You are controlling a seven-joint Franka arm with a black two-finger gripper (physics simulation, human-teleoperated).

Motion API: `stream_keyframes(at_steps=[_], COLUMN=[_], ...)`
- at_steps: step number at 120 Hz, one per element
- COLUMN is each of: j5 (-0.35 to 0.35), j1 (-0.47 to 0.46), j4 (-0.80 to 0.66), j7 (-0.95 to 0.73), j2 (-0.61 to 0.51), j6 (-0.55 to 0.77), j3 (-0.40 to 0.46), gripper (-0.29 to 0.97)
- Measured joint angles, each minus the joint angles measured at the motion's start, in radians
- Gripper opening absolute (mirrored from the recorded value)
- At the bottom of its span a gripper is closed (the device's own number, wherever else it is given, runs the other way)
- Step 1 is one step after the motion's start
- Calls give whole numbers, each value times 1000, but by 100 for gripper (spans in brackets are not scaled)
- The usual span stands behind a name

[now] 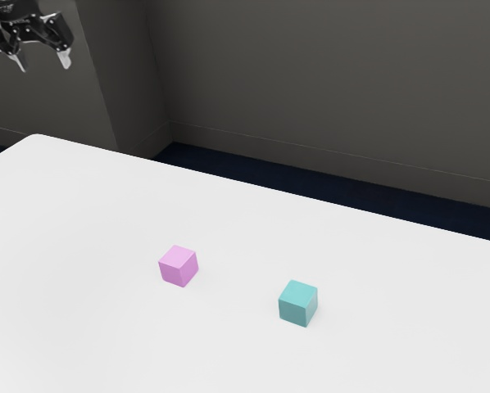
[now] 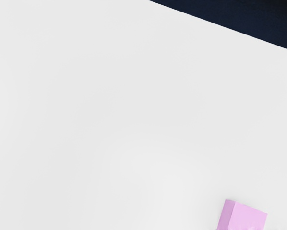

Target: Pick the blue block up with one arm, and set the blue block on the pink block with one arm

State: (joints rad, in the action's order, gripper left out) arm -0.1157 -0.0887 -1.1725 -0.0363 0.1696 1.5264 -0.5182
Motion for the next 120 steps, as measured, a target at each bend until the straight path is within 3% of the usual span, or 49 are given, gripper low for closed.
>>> stream_keyframes(at_steps=[19,27,38,59,72,87,104,120], j5=[-4,-2,17,40,43,42,36,14], j1=[-1,-5,-86,-301,-346,-399,-404,-407], j4=[5,117,239,249,231,222,32,-143], j7=[-33,-44,-55,-73,-81,-88,-77,-42], j2=[-2,-13,-90,-110,-96,-68,-99,-81], j6=[-5,-31,-76,-125,-138,-142,-120,12], j3=[1,2,1,2,-6,-82,-103,-95], gripper=[66,66,66,66,66,66,66,66])
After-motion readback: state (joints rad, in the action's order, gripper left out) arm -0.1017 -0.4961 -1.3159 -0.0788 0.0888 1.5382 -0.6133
